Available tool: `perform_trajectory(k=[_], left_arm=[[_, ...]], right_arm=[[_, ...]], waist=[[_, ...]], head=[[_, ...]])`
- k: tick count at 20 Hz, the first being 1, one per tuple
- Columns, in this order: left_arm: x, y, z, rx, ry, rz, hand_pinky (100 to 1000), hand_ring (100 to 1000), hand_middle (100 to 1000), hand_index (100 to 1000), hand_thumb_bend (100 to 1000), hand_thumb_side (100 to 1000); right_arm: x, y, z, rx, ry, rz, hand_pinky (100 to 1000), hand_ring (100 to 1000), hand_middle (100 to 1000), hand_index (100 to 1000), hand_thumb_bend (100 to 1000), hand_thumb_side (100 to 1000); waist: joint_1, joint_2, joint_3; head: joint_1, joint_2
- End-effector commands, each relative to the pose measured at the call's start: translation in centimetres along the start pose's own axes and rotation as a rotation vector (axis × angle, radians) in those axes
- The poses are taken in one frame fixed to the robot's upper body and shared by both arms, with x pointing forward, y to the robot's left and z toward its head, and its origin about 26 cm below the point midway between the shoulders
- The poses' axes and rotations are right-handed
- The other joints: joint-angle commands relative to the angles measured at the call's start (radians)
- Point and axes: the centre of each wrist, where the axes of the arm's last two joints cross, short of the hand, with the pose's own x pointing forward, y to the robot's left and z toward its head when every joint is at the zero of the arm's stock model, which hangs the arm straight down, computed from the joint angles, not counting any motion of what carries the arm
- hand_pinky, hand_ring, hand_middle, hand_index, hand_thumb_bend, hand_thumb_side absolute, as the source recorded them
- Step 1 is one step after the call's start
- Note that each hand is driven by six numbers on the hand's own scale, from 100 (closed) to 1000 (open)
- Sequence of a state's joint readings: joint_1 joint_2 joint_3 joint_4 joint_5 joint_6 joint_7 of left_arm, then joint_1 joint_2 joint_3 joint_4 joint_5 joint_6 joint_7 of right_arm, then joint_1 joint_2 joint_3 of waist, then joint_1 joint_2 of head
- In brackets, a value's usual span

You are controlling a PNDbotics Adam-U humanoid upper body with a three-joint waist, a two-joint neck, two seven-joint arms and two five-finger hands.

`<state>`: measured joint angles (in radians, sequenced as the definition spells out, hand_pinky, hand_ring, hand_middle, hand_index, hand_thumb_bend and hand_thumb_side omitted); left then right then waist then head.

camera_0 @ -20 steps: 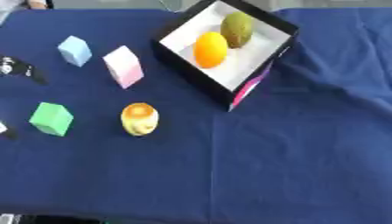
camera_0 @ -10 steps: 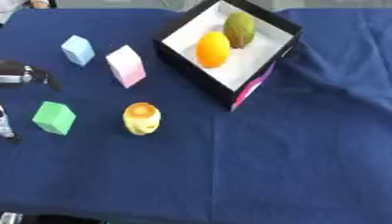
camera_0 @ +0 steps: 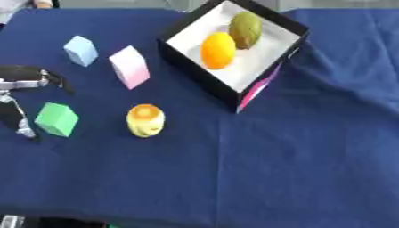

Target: Pick up objects on the table and place them in the box.

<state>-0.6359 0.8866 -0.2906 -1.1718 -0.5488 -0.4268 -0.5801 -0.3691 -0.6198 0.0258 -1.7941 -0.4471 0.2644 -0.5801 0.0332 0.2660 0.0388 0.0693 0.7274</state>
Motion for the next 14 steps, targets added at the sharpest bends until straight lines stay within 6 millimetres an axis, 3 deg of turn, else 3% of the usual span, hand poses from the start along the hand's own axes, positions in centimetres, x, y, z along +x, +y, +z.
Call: perform_trajectory(k=[1,4,9,14], left_arm=[[-0.1,1.6,1.0,0.049,0.013,-0.011,688,692,611,707,572,100],[1.2,3.8,1.8,0.15,-0.009,-0.033,622,620,555,650,540,100],[5.9,10.4,3.7,0.364,-0.134,-0.11,628,614,552,637,574,100],[9.6,15.2,2.8,0.42,-0.266,-0.144,630,607,545,632,571,100]], right_arm=[[0.7,-0.2,-0.2,0.002,-0.019,0.0,768,757,678,793,285,450],[0.8,-0.2,-0.2,0.004,-0.023,0.004,768,757,677,793,284,451],[0.9,-0.4,-0.3,0.008,-0.029,0.016,768,757,677,793,279,450],[1.4,-0.2,-0.3,0.022,-0.044,0.02,768,757,677,793,275,443]], waist=[[0.01,-0.018,0.001],[0.011,-0.02,0.003],[0.018,-0.028,0.009],[0.024,-0.039,0.009]], head=[[0.003,-0.001],[-0.001,0.001],[-0.005,0.012],[-0.027,0.009]])
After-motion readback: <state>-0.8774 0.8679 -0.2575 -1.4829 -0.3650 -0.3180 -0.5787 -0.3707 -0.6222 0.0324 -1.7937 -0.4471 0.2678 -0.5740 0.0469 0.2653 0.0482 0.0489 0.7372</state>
